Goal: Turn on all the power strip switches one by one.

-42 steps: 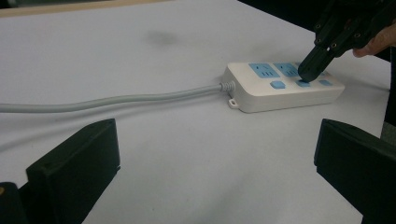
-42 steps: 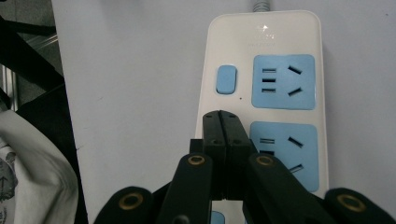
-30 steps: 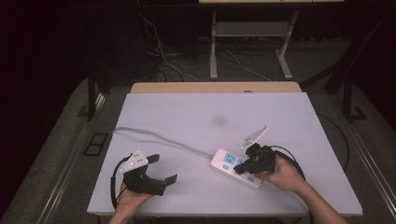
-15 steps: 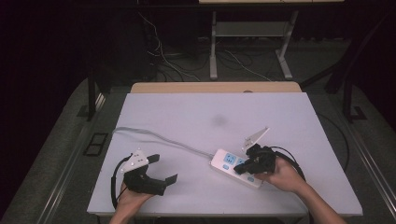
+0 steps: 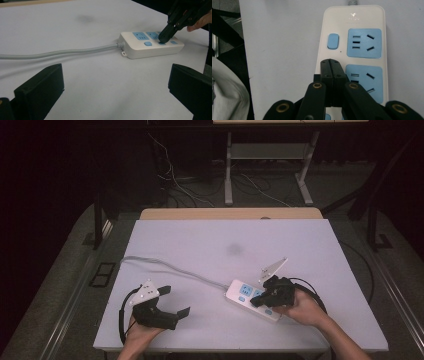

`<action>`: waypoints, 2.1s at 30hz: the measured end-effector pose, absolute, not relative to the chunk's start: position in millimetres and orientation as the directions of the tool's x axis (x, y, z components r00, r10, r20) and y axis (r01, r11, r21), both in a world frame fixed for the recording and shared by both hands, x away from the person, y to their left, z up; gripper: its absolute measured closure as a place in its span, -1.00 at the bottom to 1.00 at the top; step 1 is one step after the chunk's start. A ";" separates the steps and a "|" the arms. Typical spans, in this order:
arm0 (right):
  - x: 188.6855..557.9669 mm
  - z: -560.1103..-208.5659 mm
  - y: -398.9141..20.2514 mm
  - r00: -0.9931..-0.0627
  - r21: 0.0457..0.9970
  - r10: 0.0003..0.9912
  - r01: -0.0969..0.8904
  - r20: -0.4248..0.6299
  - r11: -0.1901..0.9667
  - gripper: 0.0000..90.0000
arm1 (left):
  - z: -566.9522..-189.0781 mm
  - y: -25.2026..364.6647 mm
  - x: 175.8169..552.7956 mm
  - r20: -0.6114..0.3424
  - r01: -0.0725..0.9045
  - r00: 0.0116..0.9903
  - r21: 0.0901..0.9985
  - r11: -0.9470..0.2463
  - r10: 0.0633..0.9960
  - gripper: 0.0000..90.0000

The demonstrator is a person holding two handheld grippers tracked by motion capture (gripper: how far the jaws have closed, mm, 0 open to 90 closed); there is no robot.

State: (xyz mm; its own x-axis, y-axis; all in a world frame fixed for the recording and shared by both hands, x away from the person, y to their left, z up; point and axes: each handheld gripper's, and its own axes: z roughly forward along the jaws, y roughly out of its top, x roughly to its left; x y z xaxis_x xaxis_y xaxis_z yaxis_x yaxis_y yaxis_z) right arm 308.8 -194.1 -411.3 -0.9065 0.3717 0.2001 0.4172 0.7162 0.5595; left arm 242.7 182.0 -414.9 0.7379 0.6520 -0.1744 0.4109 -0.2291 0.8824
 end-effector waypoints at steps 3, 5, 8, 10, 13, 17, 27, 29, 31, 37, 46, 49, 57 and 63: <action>308.3 -411.9 -193.6 -0.905 0.557 0.374 0.420 0.201 0.716 1.00 | -415.0 182.1 242.8 -0.174 0.412 0.738 0.882 -0.230 0.652 -1.00; 308.1 -412.0 -193.7 -0.907 0.558 0.372 0.417 0.199 0.717 1.00 | -415.1 182.3 242.9 -0.176 0.413 0.739 0.881 -0.230 0.650 -1.00; 307.2 -412.6 -195.3 -0.907 0.569 0.374 0.415 0.195 0.710 1.00 | -415.5 182.1 243.2 -0.178 0.416 0.739 0.879 -0.233 0.650 -1.00; 307.5 -412.4 -194.9 -0.906 0.566 0.375 0.416 0.196 0.712 1.00 | -415.3 182.1 243.2 -0.177 0.415 0.739 0.880 -0.233 0.650 -1.00; 309.4 -412.7 -196.1 -0.899 0.565 0.379 0.434 0.219 0.702 1.00 | -415.3 182.7 243.3 -0.177 0.414 0.738 0.881 -0.230 0.651 -1.00; 308.2 -412.5 -196.4 -0.897 0.575 0.380 0.437 0.225 0.692 1.00 | -415.1 184.0 244.0 -0.179 0.415 0.736 0.882 -0.225 0.653 -1.00; 308.1 -411.4 -197.6 -0.891 0.579 0.384 0.449 0.240 0.680 1.00 | -414.5 184.3 243.2 -0.180 0.413 0.734 0.884 -0.220 0.655 -1.00; 307.9 -409.5 -198.4 -0.888 0.579 0.386 0.456 0.249 0.676 1.00 | -414.6 184.3 243.4 -0.180 0.413 0.734 0.884 -0.220 0.655 -1.00; 308.5 -407.1 -199.3 -0.890 0.584 0.383 0.453 0.248 0.674 1.00 | -414.6 184.3 243.4 -0.180 0.413 0.734 0.884 -0.219 0.655 -1.00; 309.6 -397.9 -199.1 -0.892 0.593 0.378 0.449 0.250 0.669 1.00 | -414.3 184.4 243.1 -0.179 0.410 0.735 0.885 -0.219 0.654 -1.00; 312.6 -389.2 -193.3 -0.900 0.591 0.366 0.433 0.238 0.681 1.00 | -414.1 184.8 243.2 -0.178 0.409 0.734 0.886 -0.218 0.655 -1.00; 314.2 -385.2 -191.7 -0.900 0.595 0.366 0.432 0.237 0.678 1.00 | -413.9 184.9 243.1 -0.178 0.408 0.734 0.887 -0.217 0.655 -1.00; 319.6 -377.8 -185.8 -0.908 0.598 0.355 0.414 0.221 0.686 1.00 | -413.8 184.9 243.2 -0.178 0.408 0.735 0.887 -0.217 0.654 -1.00; 324.7 -375.5 -180.8 -0.909 0.594 0.349 0.413 0.227 0.690 1.00 | -413.7 185.5 243.3 -0.179 0.408 0.734 0.887 -0.215 0.655 -1.00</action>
